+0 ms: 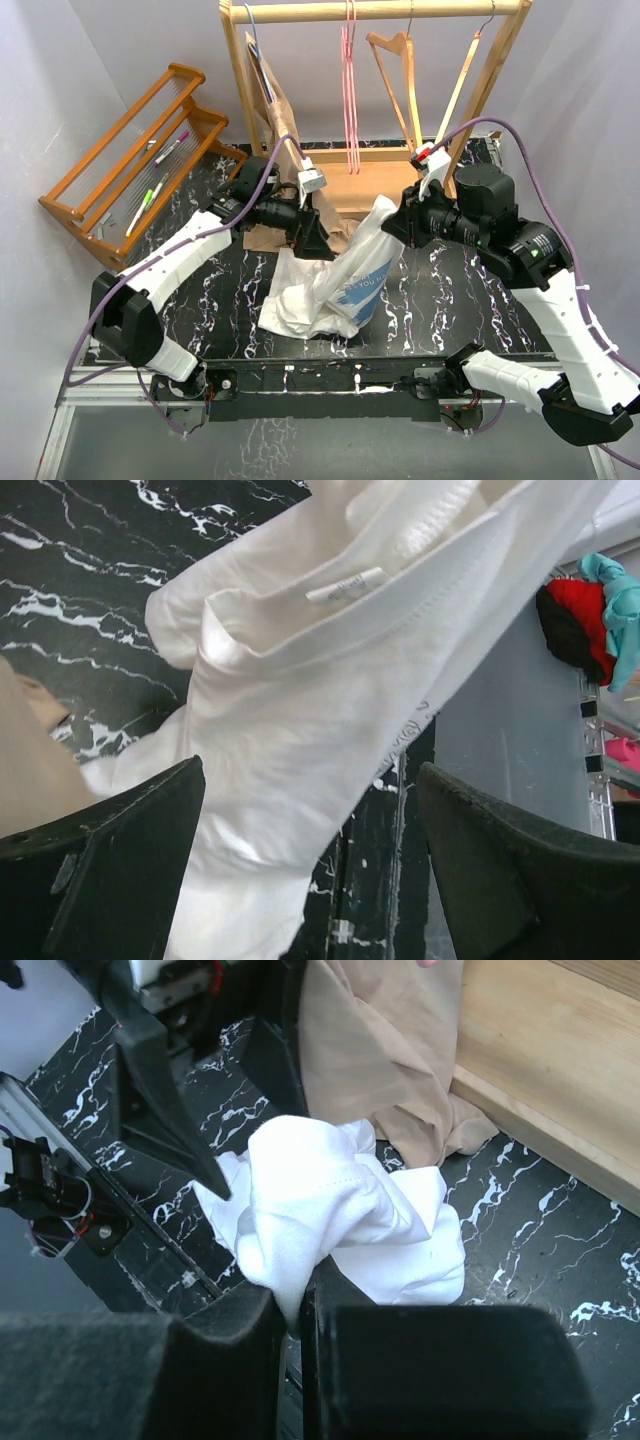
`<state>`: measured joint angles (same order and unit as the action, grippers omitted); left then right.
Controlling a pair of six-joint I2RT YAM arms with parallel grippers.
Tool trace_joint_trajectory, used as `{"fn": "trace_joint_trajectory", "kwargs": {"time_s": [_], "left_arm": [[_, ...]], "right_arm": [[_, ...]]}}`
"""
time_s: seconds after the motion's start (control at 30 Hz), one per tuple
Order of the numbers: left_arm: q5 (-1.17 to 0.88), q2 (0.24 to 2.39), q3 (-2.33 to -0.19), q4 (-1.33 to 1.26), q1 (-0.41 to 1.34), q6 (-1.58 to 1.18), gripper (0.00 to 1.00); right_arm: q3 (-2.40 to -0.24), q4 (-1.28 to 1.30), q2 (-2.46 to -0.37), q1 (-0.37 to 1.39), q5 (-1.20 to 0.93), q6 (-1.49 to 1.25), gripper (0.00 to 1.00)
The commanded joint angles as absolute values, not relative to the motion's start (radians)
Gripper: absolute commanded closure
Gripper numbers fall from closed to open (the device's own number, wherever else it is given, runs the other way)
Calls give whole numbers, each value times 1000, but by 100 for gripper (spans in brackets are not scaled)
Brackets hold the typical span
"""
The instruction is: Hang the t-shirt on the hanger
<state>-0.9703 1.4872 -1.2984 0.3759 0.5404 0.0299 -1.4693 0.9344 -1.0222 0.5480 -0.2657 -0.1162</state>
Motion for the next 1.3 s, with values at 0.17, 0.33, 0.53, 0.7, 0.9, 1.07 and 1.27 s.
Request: {"fn": "trace_joint_trajectory", "kwargs": {"time_s": [0.17,0.33,0.53,0.7,0.9,1.07,1.27], "left_arm": [[-940,1536,-1300,179,592,89,16],[-943,1497,-1225,140,597,46,15],[-1068,1549,-1187,-49,603,-62,16],[-1183,1629,-1173,-387,629,-320,16],[-1286,1744,-1246,-541,688,-461,17],[-1312,1792,-1258,-688,720,-573,18],[-1314,1850,-1283,-907,761,-744,18]], "right_arm": [[-1541,955,-976,544,-230,-212,92],[-1540,985,-938,545,-235,-236,92],[-1529,1010,-886,544,-229,-245,92],[-1549,1035,-871,544,-224,-246,92],[-1555,1043,-838,545,-214,-265,92],[-1566,1043,-828,545,-193,-264,92],[-1556,1036,-829,544,-199,-268,92]]}}
